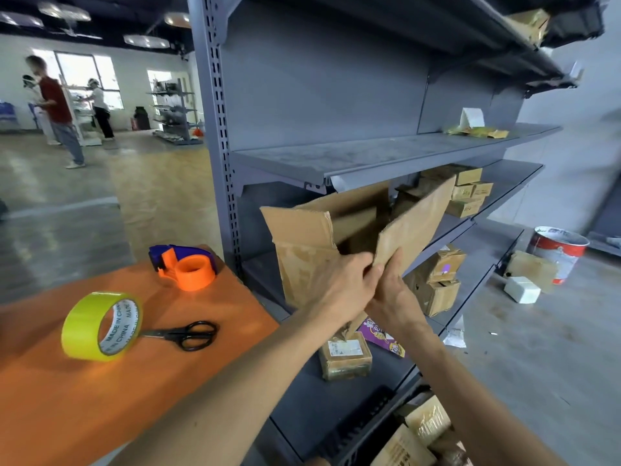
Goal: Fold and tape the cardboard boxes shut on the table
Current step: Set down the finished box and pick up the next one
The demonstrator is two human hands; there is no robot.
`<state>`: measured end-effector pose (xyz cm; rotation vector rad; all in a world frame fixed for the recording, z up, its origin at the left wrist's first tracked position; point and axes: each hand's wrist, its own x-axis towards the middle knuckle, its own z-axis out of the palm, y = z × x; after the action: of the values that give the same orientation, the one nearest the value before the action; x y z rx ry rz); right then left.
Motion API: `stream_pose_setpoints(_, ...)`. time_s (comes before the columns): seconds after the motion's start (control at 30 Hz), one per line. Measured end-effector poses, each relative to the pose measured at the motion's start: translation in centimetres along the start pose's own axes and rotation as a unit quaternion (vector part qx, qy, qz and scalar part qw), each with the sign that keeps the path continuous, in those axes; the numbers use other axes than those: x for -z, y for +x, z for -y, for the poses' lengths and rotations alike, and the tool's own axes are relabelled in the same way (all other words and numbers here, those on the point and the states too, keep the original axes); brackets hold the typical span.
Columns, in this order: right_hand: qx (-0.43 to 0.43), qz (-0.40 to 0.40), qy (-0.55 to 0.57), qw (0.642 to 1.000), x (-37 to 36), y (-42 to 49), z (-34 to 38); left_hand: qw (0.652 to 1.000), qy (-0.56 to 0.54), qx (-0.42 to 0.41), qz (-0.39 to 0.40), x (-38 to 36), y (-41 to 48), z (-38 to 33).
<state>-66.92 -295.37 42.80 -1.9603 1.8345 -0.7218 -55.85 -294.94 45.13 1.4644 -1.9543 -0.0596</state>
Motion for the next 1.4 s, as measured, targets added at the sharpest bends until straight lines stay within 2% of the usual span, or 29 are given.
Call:
stream_pose_setpoints(0.13,-0.056,-0.047,0.087,0.994,0.4,-2.2,-0.3,0.999,0.028,-0.039,0.0,-0.3,-2.3,-1.3)
stream_pose_setpoints(0.2,-0.049,-0.04,0.05,0.997,0.1,-3.0,-1.0,0.994,0.066,-0.085,-0.017,-0.3,-3.5,-1.4)
stream_pose_setpoints(0.27,-0.037,-0.085,0.144,0.985,0.0,-4.0,-1.0,0.981,0.127,-0.142,-0.029,-0.1,-4.6,-1.0)
stream_pose_setpoints(0.3,-0.032,-0.106,0.149,0.983,0.0,-4.3,-1.2,0.974,0.157,-0.163,-0.025,0.0,-5.1,-0.7)
stream_pose_setpoints(0.4,-0.052,-0.059,0.123,0.989,0.0,-5.3,-1.4,0.959,0.196,-0.206,-0.01,0.7,-6.7,-0.1)
stream_pose_setpoints(0.47,-0.053,-0.066,0.111,0.99,0.1,-5.6,-1.3,0.956,0.182,-0.224,-0.046,1.3,-7.6,0.1)
stream_pose_setpoints(0.63,-0.023,-0.076,0.048,0.996,0.5,-7.1,0.0,0.956,0.177,-0.188,-0.138,4.1,-8.9,0.6)
stream_pose_setpoints(0.7,-0.014,-0.094,0.006,0.995,0.7,-7.7,0.6,0.962,0.175,-0.132,-0.16,5.7,-8.3,0.6)
stream_pose_setpoints(0.77,-0.005,-0.105,-0.02,0.994,0.9,-8.3,1.1,0.987,0.078,-0.043,-0.136,7.4,-7.3,0.9)
stream_pose_setpoints(0.83,0.003,-0.112,-0.033,0.993,1.3,-9.0,1.5,0.998,-0.024,0.019,-0.054,8.9,-6.2,1.6)
stream_pose_setpoints(0.9,0.015,-0.111,-0.047,0.993,1.6,-9.8,2.0,1.0,0.005,0.02,0.008,10.3,-5.4,2.0)
stream_pose_setpoints(0.93,0.021,-0.108,-0.056,0.992,1.8,-10.2,2.3,1.0,0.021,0.011,0.007,10.9,-5.2,1.9)
stream_pose_setpoints(1.07,0.051,-0.128,-0.074,0.988,3.7,-12.1,3.6,0.995,0.062,-0.049,-0.067,13.1,-6.3,0.5)
stream_pose_setpoints(1.2,0.104,-0.162,-0.129,0.973,6.5,-14.8,6.0,0.99,-0.055,-0.059,-0.115,17.1,-8.3,-0.6)
stream_pose_setpoints(1.3,0.154,-0.211,-0.115,0.958,7.8,-16.8,8.4,0.981,-0.12,-0.044,-0.146,20.5,-9.6,-1.2)
stream_pose_setpoints(1.4,0.189,-0.171,-0.047,0.966,7.7,-18.9,10.8,0.974,-0.152,-0.035,-0.165,23.6,-10.9,-0.7)
